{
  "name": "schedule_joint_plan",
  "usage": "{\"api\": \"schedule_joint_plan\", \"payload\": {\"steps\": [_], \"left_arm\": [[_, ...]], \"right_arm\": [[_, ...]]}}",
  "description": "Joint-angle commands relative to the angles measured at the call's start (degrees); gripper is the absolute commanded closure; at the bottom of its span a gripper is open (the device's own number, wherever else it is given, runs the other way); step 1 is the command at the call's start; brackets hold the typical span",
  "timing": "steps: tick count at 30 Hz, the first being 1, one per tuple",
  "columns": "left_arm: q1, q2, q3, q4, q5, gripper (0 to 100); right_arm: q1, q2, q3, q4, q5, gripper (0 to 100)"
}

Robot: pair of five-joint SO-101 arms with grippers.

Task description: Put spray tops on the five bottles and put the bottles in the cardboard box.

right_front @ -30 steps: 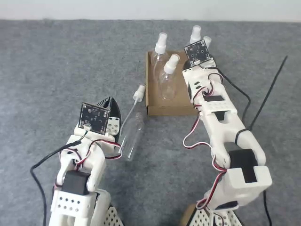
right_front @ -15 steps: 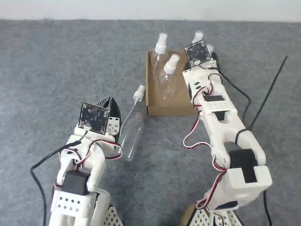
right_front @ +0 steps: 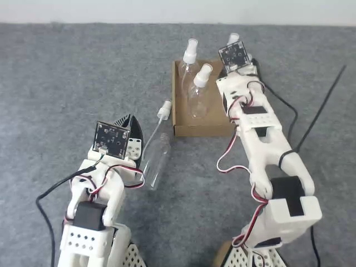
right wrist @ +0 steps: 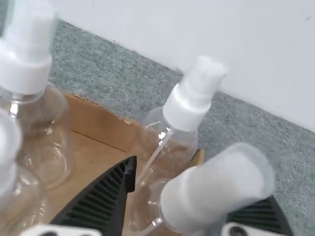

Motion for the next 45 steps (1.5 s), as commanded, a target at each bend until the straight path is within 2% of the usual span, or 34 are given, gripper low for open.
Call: {"api": "schedule_joint_plan", "payload": {"steps": [1, 13, 18, 23, 27, 32, 37, 39, 42, 43, 45], "left_arm": [[-0.35, -0.79, -0.31, -1.58, -0.53, 99], [-0.35, -0.79, -0.31, -1.58, -0.53, 99], [-0.44, -0.79, -0.31, -1.58, -0.53, 99], [-0.7, -0.79, -0.75, -1.58, -0.53, 99], [-5.19, -0.44, -3.3, -0.79, -0.26, 99], [-17.23, 1.41, -15.43, 7.3, 0.79, 98], [-25.49, 18.46, -34.77, 18.55, -2.11, 99], [-28.48, 27.52, -43.47, 22.07, -3.25, 99], [-32.18, 40.88, -54.99, 25.67, -6.33, 98], [-33.23, 44.75, -57.89, 26.11, -6.77, 98], [-34.99, 51.69, -62.46, 26.2, -6.86, 98]], "right_arm": [[-0.4, -7.43, -7.65, 7.43, 0.44, 74.5], [-2.51, -20.26, -19.34, 38.2, 0.35, 74.5], [-7.69, -24.57, -19.16, 44.79, 0.26, 74.5], [-16.04, -26.42, -19.08, 55.6, 0.18, 74.5], [-23.25, -26.42, -18.29, 63.52, 0.18, 74.5], [-30.29, -26.42, -11.43, 63.52, 0.18, 74.5], [-33.89, -26.59, -3.6, 59.38, -0.18, 74.5], [-34.86, -26.42, -1.05, 55.96, -7.47, 74.5], [-35.82, -26.42, 0.97, 52.7, -27.96, 74.5], [-36.44, -26.42, 1.05, 52.53, -32.18, 74.5], [-37.93, -26.42, 1.05, 52.35, -36.04, 74.3]]}}
